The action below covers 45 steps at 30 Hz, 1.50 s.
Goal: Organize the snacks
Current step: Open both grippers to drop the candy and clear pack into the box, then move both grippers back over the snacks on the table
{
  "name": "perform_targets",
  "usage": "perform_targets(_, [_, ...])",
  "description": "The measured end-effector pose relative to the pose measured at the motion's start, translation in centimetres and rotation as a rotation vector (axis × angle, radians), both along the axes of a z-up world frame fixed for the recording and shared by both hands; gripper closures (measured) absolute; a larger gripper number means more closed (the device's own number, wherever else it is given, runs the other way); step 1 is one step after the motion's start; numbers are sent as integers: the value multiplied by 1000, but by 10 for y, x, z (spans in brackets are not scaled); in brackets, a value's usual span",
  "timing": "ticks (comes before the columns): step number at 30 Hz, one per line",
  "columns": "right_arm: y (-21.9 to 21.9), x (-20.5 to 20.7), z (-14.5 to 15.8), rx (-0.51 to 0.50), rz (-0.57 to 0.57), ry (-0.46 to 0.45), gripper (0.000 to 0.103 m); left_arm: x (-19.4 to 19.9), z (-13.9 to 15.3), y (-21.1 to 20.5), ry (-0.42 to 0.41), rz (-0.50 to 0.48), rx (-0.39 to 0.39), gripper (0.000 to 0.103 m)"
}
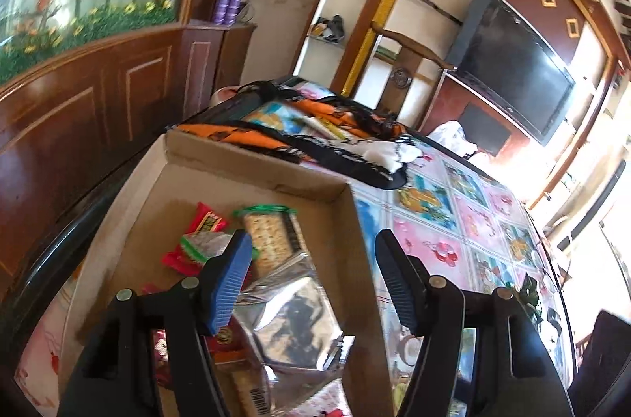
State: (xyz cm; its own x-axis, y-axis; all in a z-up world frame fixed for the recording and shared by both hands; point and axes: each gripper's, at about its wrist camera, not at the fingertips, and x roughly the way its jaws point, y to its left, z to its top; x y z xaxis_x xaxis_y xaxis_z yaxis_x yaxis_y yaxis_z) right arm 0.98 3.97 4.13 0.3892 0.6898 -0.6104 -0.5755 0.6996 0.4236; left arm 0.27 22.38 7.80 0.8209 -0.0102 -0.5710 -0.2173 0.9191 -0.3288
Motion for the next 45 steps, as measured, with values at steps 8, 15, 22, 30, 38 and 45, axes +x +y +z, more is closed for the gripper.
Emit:
perform_targets(8, [-52, 22, 4, 37, -113, 44, 55, -8, 9, -16, -81, -33, 31, 35])
perform_targets(15, [-116, 33, 13, 55, -223, 19, 52, -20, 19, -38, -183, -43, 112, 27])
perform_targets(22, [-210, 55, 16, -8, -417, 16, 53, -32, 25, -88, -224, -152, 146, 26])
perform_targets(30, [-325, 76, 5, -135, -661, 60, 53, -29, 3, -197, -116, -449, 129, 23])
perform_targets(38, [-360, 89, -15, -245, -710, 99, 54, -18, -28, -258, 33, -618, 135, 23])
perform_targets(45, [-341, 84, -30, -100, -585, 231, 52, -4, -36, -232, 90, -539, 50, 23])
